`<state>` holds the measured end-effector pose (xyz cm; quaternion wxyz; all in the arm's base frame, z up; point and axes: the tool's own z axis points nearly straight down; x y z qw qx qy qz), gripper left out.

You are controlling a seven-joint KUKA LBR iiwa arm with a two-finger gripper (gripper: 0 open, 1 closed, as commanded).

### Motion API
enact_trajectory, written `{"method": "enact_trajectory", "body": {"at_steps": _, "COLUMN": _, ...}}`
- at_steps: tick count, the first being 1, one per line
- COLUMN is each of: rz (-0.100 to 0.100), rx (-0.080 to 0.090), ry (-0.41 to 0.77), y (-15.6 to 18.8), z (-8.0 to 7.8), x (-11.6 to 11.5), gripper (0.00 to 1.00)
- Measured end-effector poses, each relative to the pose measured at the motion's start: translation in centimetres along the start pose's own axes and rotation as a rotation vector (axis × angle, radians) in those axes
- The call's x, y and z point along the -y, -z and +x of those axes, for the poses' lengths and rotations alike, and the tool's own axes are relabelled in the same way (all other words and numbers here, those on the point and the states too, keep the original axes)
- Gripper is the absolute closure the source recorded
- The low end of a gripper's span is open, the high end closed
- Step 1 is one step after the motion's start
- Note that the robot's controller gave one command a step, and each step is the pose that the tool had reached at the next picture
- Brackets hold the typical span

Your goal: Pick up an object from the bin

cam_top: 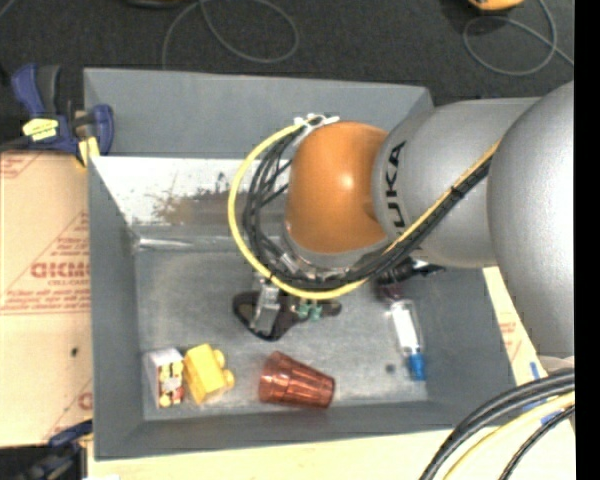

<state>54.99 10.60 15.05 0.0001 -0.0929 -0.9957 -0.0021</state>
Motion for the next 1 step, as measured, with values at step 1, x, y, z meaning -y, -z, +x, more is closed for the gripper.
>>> {"method": "enact_trajectory", "body": {"at_steps": 1, "rz": -0.001, "rx": 0.003, "ry": 0.0, "y": 1.73, "z": -0.05, "x": -0.01, "gripper": 1.0}}
